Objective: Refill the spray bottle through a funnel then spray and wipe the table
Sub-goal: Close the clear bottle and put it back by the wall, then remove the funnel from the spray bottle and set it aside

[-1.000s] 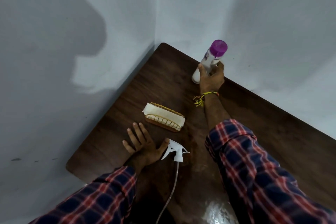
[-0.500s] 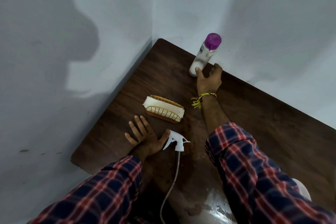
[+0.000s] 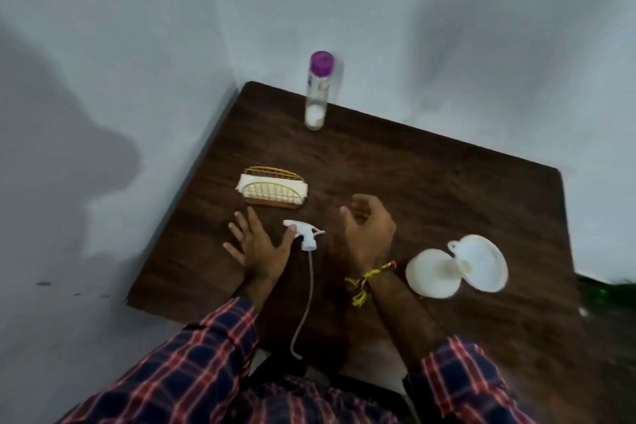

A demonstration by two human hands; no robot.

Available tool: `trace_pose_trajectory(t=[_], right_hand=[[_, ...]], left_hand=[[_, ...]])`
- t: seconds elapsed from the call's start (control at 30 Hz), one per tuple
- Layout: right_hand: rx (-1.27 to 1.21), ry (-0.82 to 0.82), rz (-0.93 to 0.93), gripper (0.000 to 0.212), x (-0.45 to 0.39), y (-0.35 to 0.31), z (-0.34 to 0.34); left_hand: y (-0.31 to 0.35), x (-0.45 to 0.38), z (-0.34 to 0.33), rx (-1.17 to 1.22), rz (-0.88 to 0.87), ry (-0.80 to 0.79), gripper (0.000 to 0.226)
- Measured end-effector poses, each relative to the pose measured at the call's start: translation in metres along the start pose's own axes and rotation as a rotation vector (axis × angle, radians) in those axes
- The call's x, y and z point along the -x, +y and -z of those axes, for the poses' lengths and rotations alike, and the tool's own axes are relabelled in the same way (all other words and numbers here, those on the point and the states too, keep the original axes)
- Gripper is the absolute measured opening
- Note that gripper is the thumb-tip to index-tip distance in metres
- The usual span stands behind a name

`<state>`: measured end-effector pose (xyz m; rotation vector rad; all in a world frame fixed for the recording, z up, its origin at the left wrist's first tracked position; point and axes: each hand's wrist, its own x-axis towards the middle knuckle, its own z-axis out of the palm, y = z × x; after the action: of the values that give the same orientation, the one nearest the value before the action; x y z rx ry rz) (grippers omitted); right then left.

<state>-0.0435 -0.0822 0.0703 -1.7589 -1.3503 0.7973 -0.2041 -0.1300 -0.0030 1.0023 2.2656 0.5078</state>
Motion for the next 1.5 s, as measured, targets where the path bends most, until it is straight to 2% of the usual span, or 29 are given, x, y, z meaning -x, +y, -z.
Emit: trace_pose_trajectory(t=[0.07,0.13,0.2,0.3,0.37,0.4,0.5,0.57,0.63,0.73,0.87,1.13,1.5], right_hand=[[0.062,-0.019,0.162,0.01,0.017,-0.004,0.03],[0.101,0.01,0.28,0.005,0.028,-0.012,0.06],[0.098,0.1,0.313,0.006,0.031,-0.013,0.094],[0.104,0.303,0.267,0.009,0.024,-0.002,0.145],[0.16,0.416,0.153,0.01,0.016,0.018,0.178],[0.186,0.422,0.066,0.013,0.011,0.03,0.193],[0.23,0.212,-0.194,0.032,-0.005,0.065,0.222],[0.231,0.058,-0.26,0.034,-0.014,0.076,0.229],[0.243,0.002,-0.248,0.026,-0.021,0.08,0.228],[0.275,-0.021,-0.195,0.012,-0.028,0.08,0.227],[0.187,-0.066,-0.179,0.009,-0.034,0.078,0.239],[0.172,-0.053,-0.072,0.005,-0.031,0.079,0.244],[0.192,-0.03,-0.049,0.008,-0.026,0.076,0.245]], left_hand=[[0.011,0.025,-0.017,0.009,-0.268,0.025,0.092],[0.024,0.046,-0.035,0.059,-0.469,-0.03,0.083],[0.038,0.064,-0.054,0.117,-0.551,-0.135,0.075],[0.052,0.08,-0.071,0.081,-0.58,-0.358,0.067],[0.06,0.088,-0.078,0.062,-0.593,-0.476,0.073],[0.066,0.092,-0.079,0.065,-0.598,-0.518,0.078],[0.093,0.106,-0.085,0.119,-0.606,-0.58,0.094],[0.114,0.115,-0.092,0.141,-0.622,-0.582,0.102],[0.133,0.121,-0.101,0.131,-0.607,-0.6,0.103],[0.152,0.126,-0.114,0.074,-0.595,-0.616,0.087],[0.157,0.129,-0.123,0.015,-0.585,-0.579,0.07],[0.156,0.132,-0.124,-0.046,-0.577,-0.532,0.071],[0.158,0.134,-0.123,-0.059,-0.578,-0.519,0.069]])
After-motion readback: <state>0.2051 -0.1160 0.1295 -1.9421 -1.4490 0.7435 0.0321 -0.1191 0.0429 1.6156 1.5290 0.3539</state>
